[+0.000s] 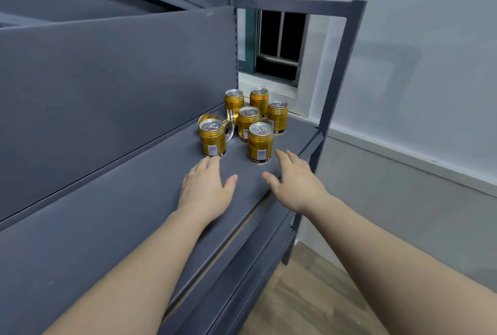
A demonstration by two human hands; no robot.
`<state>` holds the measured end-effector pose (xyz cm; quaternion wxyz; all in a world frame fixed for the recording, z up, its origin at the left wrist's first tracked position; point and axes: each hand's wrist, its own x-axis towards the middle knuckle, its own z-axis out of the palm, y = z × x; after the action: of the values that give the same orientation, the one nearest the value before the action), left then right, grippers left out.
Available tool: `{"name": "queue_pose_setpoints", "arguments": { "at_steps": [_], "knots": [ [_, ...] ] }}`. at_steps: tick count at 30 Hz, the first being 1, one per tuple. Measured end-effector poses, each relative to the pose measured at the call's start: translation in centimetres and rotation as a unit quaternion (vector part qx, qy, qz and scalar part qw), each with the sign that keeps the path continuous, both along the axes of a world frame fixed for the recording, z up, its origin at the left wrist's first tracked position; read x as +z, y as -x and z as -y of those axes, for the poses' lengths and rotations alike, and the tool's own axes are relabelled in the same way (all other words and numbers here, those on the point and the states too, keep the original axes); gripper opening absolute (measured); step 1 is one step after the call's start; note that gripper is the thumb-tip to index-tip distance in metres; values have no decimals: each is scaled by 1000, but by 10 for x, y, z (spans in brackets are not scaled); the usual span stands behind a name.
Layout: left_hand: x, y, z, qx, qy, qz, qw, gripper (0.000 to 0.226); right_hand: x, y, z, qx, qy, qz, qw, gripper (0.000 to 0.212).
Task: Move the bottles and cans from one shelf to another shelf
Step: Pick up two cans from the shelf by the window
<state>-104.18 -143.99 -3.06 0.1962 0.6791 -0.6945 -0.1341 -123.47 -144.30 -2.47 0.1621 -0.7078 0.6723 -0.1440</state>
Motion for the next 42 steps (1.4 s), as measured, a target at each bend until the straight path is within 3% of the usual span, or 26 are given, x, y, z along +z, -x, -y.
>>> {"name": "queue_pose_setpoints", "arguments": {
  "at_steps": [7, 12, 18, 26, 42],
  "knots": [
    [-5, 0, 55, 61, 8, -20, 998, 60, -3, -3, 72, 15, 32, 43, 998, 87],
    [-7, 3, 89, 121, 24, -76, 989, 80, -6, -3, 110, 29, 49, 75, 996, 103],
    [-6, 9, 121, 176, 27, -128, 976, 94, -11, -2, 128, 65, 43, 95, 992, 87],
    [-14, 18, 134, 202, 39, -137, 969, 73, -17, -3, 130, 59, 45, 132, 988, 83],
    [-17, 12, 137, 195, 56, -188, 961, 74, -15, -7, 129, 39, 49, 151, 987, 84]
  ]
}}
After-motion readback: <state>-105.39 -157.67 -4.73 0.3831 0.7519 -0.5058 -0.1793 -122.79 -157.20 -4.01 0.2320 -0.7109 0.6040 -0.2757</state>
